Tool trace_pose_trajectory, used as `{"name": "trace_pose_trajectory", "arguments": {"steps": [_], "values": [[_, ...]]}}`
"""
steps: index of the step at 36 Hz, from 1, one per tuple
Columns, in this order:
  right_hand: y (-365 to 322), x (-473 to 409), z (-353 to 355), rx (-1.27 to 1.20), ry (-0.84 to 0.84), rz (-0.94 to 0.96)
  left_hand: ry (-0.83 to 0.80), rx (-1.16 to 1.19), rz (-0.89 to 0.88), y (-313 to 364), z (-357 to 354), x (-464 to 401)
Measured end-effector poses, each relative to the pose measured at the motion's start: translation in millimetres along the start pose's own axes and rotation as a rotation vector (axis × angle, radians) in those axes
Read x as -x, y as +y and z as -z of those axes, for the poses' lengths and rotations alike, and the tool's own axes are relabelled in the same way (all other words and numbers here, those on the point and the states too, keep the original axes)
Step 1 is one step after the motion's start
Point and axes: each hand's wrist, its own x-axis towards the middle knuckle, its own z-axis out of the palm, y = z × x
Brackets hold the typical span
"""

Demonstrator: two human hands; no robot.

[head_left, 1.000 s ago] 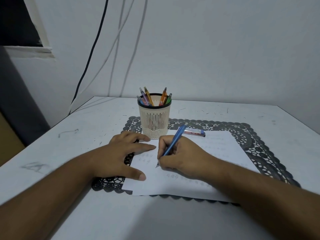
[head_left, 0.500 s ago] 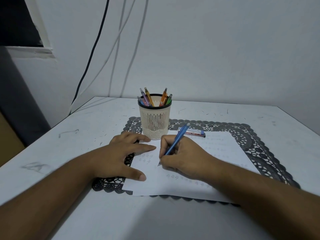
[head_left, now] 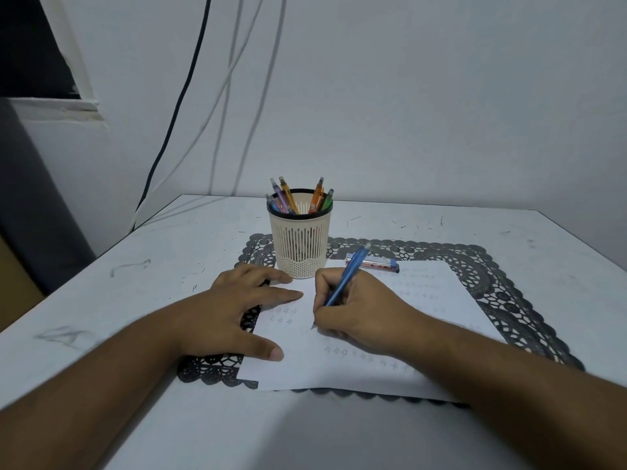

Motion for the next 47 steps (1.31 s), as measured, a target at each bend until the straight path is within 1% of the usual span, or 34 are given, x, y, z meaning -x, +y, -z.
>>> {"name": "trace_pose_trajectory", "arguments": {"steps": [2,6,9,14,17,29,37,42,45,47], "values": [[0,1,1,-0.037,-0.007,0.001,0.002,-0.001,-0.001,0,0,0],[2,1,2,-0.113,0.064,0.024,-0.014,-0.019,-0.001,-1,0,0],[1,4,2,-0.075,0.062,0.031,-0.012,-0.024,-0.002,-2,0,-1],[-4,10,-6,0.003,-0.019,0.05,-0.003,-0.003,0.001,-2,-1,0],[-6,11,-7,0.073,-0.021,0.049,-0.009,-0.003,0.001,-2,-1,0],[-8,13,-7,0.189,-0.06,0.054,-0.013,-0.015,0.005,-2,0,0],[-7,12,-5,0.18,-0.066,0.039,0.0,-0.002,-0.004,-1,-1,0],[-6,12,-4,0.14,-0.033,0.026,-0.003,-0.001,-0.004,-1,-1,0],[-7,12,-4,0.167,-0.055,0.024,-0.002,0.004,-0.004,-1,-1,0],[-7,12,-4,0.141,-0.059,0.019,-0.002,0.002,-0.006,-2,-1,1]]}}
